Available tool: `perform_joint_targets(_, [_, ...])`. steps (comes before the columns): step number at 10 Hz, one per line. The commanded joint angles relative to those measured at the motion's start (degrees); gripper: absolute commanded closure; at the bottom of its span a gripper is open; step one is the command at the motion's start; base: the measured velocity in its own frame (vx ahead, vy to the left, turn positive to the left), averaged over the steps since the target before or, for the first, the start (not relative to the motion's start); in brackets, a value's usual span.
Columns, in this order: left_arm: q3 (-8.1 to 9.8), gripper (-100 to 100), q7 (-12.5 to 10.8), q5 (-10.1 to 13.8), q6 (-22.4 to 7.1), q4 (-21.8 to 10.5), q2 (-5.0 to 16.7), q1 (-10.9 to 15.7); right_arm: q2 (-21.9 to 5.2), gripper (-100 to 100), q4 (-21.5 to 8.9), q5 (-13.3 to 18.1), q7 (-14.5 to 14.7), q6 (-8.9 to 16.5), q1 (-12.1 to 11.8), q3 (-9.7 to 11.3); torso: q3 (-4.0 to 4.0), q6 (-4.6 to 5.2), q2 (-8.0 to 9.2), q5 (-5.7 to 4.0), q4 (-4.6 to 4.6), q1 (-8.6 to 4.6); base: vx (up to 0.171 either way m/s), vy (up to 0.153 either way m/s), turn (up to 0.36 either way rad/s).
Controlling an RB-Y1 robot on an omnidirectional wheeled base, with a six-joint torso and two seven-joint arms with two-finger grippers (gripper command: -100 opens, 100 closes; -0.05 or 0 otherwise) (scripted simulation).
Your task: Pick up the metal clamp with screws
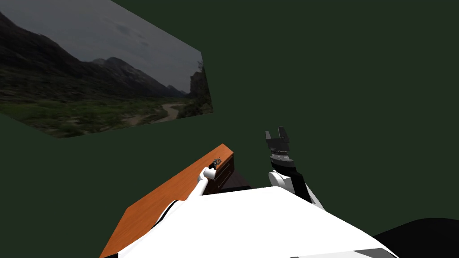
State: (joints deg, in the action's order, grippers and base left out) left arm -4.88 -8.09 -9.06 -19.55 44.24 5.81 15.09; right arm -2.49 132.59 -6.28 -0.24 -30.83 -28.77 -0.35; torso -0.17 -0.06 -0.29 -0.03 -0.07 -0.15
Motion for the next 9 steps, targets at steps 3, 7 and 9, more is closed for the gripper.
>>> perform_joint_targets(3, [0.13, 0, -0.3, -0.2, -0.4, -2.1, -0.2, 0.8, 0.0, 0, 0.0, 0.0, 0.0, 0.0, 0.0, 0.0, 0.02, -0.02, 0.05, -0.01, 0.0, 0.0, 0.051, -0.026, -0.03])
perform_joint_targets(7, [0.95, -100, 0.7, 0.0, 4.8, -5.6, 0.2, -0.6, 0.0, 0, 0.0, 0.0, 0.0, 0.0, 0.0, 0.0, -0.04, -0.02, -0.07, 0.0, -0.01, 0.01, 0.077, -0.016, 0.0])
perform_joint_targets(9, [1.03, 100, 0.4, -0.3, 4.5, -5.6, 0.0, -0.3, 0.0, 0, -0.2, 0.0, 0.0, 0.1, -0.2, 0.1, -0.11, -0.07, -0.24, 0.08, 0.06, -0.12, 0.009, -0.001, 0.002])
